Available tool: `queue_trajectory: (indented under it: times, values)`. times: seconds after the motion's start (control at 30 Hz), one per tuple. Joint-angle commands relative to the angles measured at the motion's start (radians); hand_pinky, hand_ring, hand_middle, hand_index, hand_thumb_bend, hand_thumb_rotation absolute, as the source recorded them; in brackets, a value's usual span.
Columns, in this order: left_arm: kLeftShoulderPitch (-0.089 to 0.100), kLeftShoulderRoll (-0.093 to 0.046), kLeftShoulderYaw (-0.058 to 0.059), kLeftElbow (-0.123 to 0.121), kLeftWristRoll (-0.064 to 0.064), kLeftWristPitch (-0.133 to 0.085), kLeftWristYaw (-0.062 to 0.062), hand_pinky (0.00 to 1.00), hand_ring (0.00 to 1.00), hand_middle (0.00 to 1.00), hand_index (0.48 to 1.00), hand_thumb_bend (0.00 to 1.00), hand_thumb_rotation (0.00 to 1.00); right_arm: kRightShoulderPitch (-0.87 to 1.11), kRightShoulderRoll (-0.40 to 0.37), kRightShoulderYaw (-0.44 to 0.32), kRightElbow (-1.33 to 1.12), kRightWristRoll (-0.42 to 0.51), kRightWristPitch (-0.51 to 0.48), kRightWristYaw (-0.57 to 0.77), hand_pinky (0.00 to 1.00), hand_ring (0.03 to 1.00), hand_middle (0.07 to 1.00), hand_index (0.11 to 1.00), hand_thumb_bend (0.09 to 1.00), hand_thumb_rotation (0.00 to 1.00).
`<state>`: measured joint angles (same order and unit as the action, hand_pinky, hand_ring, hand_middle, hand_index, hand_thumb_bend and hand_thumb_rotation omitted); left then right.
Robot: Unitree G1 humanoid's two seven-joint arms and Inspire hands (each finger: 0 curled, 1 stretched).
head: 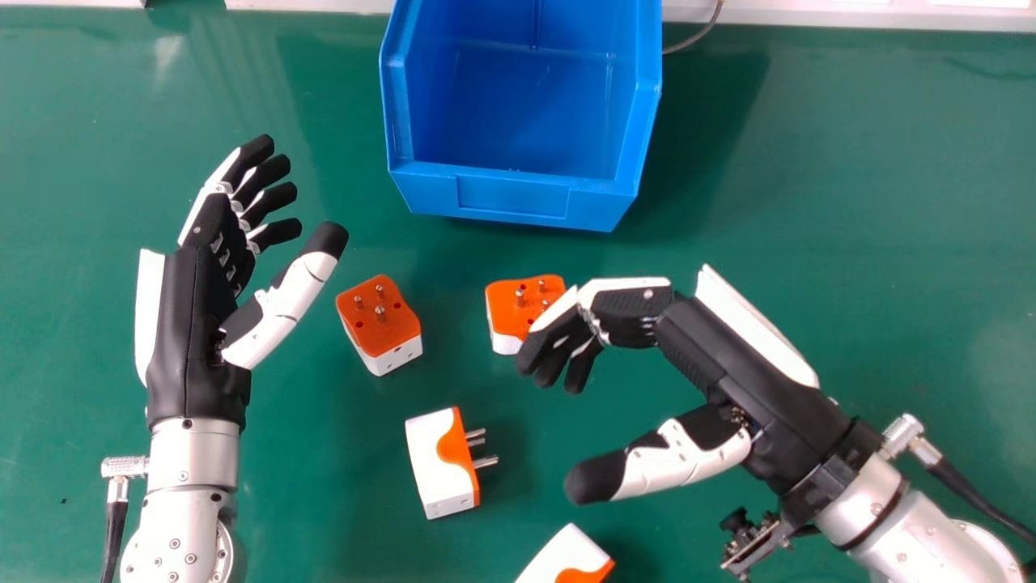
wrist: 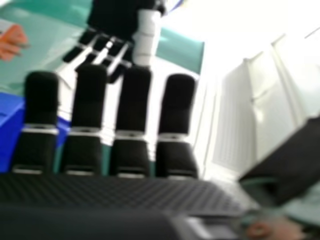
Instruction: Pick all objects and put in blue box
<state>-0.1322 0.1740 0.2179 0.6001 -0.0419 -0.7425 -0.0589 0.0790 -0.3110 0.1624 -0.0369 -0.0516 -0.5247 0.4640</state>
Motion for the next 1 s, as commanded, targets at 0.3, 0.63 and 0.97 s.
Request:
queue_trajectory:
  times: [0.3,0.63,0.97]
  values:
    - [-0.02,0.013,-0.003,0.0,0.009,-0.023,0.006,0.75,0.82,0.85,0.845,0.71,0.41,-0.02,-0.053,0.0,-0.068,-0.123,-0.049,-0.032,0.43,0.513,0.564,0.546,0.889,0.52]
    - [-0.024,0.01,-0.006,0.001,0.01,-0.023,0.006,0.75,0.81,0.85,0.846,0.71,0.4,-0.017,-0.101,-0.006,-0.119,-0.367,-0.12,-0.135,0.41,0.505,0.561,0.549,0.874,0.46]
    - [-0.024,0.012,-0.01,-0.003,0.001,-0.011,-0.001,0.76,0.81,0.85,0.846,0.72,0.4,-0.004,-0.14,0.005,-0.196,-0.633,-0.134,-0.243,0.42,0.517,0.566,0.556,0.869,0.43]
